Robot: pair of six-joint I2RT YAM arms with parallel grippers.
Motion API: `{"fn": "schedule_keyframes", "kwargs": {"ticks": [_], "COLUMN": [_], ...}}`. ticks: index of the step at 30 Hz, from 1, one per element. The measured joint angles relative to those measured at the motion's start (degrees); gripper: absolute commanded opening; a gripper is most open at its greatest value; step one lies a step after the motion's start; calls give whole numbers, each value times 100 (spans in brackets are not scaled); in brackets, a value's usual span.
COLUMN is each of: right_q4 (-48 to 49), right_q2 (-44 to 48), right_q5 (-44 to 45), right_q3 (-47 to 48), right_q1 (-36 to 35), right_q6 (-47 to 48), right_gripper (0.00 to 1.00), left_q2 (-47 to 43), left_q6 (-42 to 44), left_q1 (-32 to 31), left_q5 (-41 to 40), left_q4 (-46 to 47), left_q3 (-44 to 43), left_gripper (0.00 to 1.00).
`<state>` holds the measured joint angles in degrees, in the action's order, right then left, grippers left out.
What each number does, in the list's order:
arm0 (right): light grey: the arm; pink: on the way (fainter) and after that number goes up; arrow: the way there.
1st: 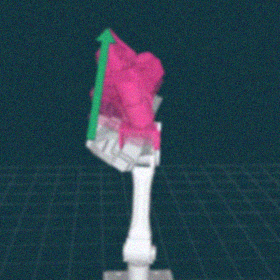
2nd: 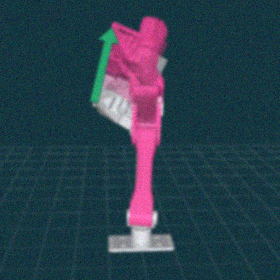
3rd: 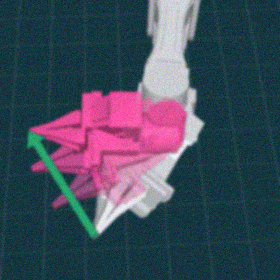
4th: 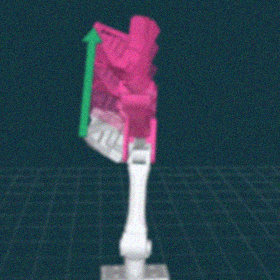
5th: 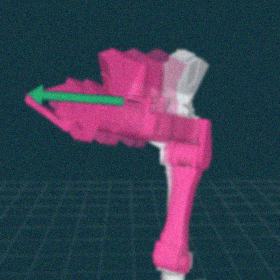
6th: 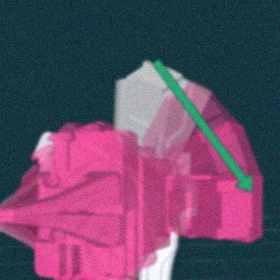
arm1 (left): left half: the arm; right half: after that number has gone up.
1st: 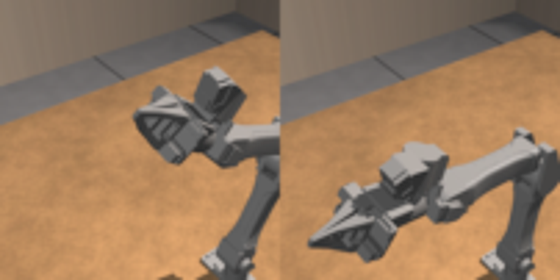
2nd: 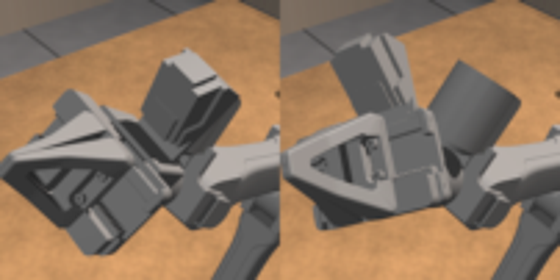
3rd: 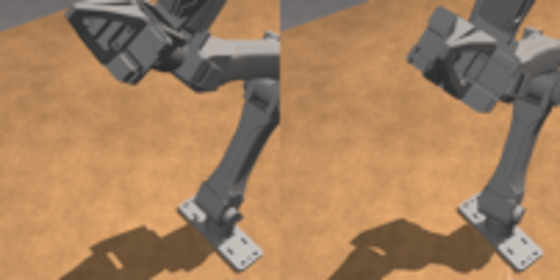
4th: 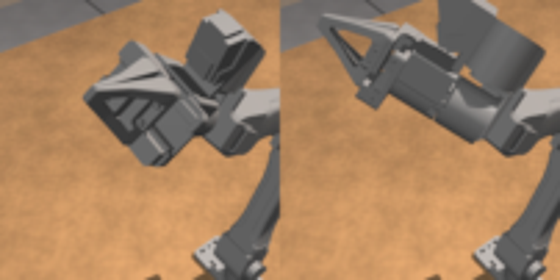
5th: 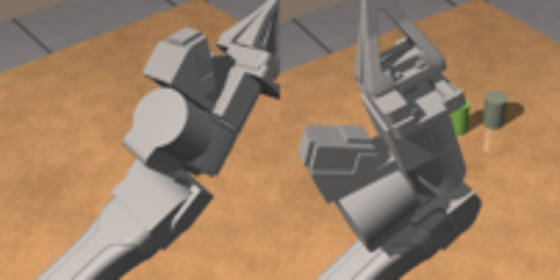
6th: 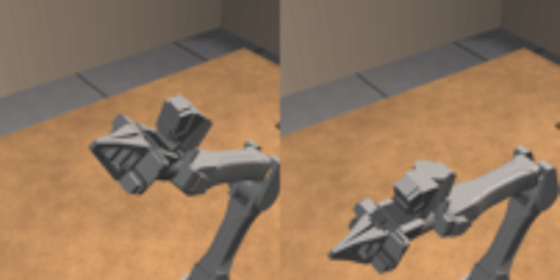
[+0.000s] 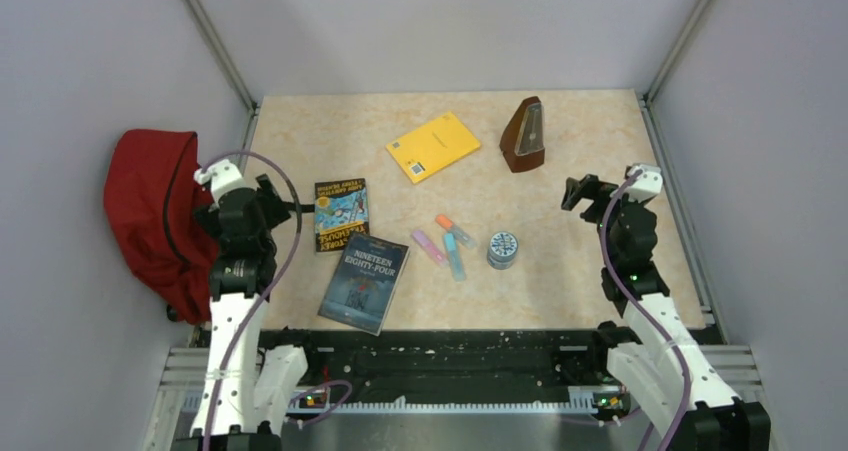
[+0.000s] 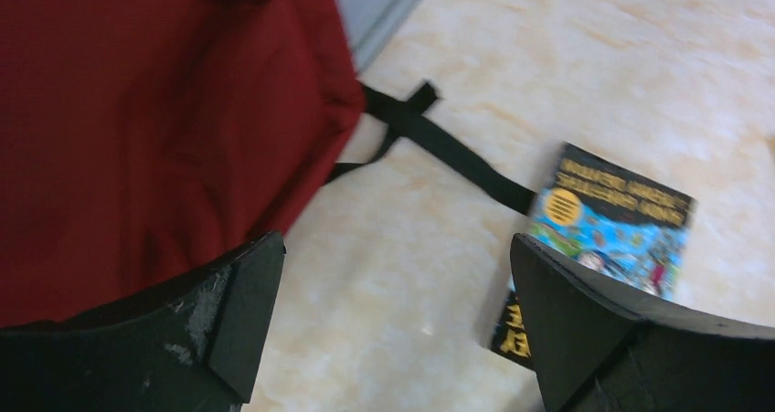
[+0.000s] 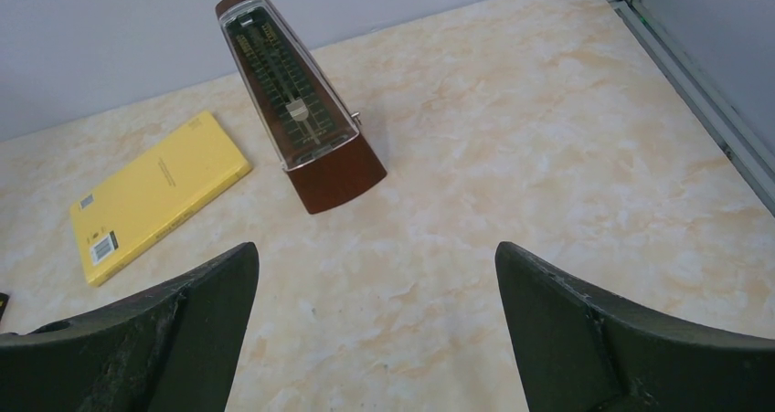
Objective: Pack the student bag
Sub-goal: Pick up the student bag at the center of the board.
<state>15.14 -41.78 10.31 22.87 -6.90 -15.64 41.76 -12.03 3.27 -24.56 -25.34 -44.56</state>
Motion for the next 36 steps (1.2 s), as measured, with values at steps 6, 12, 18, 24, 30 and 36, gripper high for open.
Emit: {"fn": "schedule_keyframes", "kwargs": {"ticks": [6,12,18,24,30,36], "right_q4": [-22,-20,-31,-140,-184,-422], "right_q2": [-90,-402,-723,-817,-782,-227], "right_q5": [-68,-138,-229,-240,-273,-658], "right_q3": [0,0,2,4,4,4], "right_q1": [2,2,2,0,2,2], "right_q6": [2,0,0,13,7,-146], "right_gripper": [99,99,99,99,99,99], "left_q2": [-348,-1012,-1663,-2400,-2612,-2096], "left_q6": [24,278,457,584,857,942], "left_q1": [629,640,640,640,645,852], "left_q5": [-874,-1646,-2389,-2780,-2924,-2938], "left_q4": [57,262,525,756,1185,1419], "left_q3": [166,343,503,699,975,999], "left_gripper": [91,88,88,92,98,98]}}
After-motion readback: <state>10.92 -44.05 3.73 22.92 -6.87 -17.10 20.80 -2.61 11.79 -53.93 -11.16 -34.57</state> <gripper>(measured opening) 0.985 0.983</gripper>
